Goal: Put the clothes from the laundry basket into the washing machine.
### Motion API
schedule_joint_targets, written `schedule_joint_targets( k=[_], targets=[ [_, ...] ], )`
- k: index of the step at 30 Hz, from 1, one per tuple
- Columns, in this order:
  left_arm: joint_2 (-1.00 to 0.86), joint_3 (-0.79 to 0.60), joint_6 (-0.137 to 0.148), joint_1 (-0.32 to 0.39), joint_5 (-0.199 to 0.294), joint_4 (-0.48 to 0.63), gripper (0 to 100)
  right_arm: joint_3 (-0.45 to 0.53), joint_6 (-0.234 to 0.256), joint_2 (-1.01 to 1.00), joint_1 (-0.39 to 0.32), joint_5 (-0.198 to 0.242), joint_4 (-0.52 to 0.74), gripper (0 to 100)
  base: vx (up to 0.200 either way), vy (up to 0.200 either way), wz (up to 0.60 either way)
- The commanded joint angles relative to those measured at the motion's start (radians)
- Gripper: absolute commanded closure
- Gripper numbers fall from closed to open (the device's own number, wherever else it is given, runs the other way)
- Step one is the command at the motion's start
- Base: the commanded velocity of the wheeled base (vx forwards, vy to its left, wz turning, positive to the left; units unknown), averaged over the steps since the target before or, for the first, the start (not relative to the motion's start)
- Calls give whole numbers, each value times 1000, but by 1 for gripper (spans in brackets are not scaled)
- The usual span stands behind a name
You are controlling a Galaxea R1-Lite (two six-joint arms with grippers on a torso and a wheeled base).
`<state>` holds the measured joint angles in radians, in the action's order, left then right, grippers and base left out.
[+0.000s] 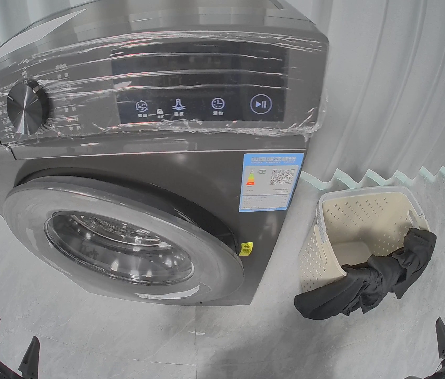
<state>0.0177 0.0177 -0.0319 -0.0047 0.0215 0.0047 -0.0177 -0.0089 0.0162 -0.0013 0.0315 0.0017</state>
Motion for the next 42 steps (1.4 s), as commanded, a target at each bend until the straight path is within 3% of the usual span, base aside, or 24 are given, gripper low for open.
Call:
schedule_joint_targets(
  k=[1,19,33,42],
  targets=[
    [-16,-15,0,0,0,0,0,18,0,-16,0,1,0,0,0,200,0],
    [-16,-15,0,0,0,0,0,18,0,-16,0,1,0,0,0,200,0],
    [-16,-15,0,0,0,0,0,18,0,-16,0,1,0,0,0,0,0],
    [-16,-15,-2,0,0,0,0,18,0,-16,0,1,0,0,-156,0,0]
  ],
)
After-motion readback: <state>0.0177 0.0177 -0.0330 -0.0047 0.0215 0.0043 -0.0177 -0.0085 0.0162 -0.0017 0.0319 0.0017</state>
